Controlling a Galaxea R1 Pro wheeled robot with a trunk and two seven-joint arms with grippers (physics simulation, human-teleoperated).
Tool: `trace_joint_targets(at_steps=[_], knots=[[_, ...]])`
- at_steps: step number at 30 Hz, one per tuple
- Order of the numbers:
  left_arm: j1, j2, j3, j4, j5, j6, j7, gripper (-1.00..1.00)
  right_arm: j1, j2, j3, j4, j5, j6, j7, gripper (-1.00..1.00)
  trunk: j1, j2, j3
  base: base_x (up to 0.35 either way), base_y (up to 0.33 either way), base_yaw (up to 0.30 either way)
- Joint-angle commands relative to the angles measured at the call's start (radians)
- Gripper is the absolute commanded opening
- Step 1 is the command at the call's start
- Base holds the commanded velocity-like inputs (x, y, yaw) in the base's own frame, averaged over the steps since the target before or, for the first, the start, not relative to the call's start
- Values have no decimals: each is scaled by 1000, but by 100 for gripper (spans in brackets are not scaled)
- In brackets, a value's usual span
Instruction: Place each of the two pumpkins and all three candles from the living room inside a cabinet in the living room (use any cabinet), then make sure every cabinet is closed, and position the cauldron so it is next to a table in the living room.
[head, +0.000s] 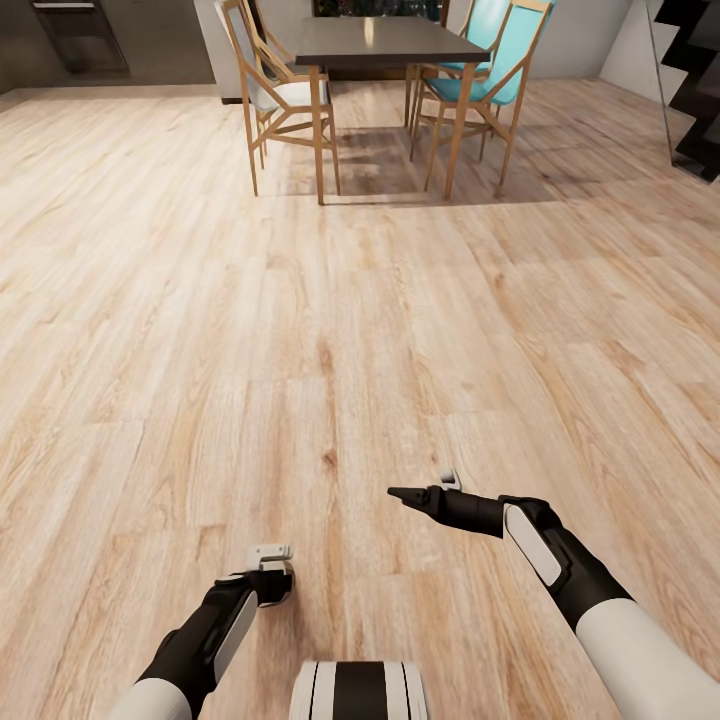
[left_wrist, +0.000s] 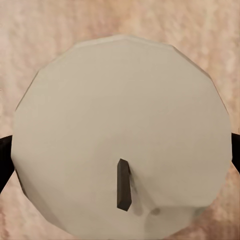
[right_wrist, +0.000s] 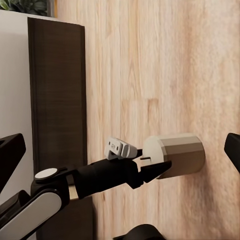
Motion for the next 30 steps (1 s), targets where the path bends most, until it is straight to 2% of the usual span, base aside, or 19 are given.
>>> trace_joint_targets(at_steps=[1,26,30], knots=[[0,1,-4,-2,9,4,9,-100,0,-1,2,0,-7,6,-1,100,0,0,-1,0,0,0],[0,3,-4,-1,12,6,9,-100,-1,-2,-2,0,-8,1,-19,100,-11,6,96,0,0,0],[-2,6,-17,3,7,2,-9,-100,-2,-2,-19,23,-13,-22,-35,100,-12,6,96,0,0,0]])
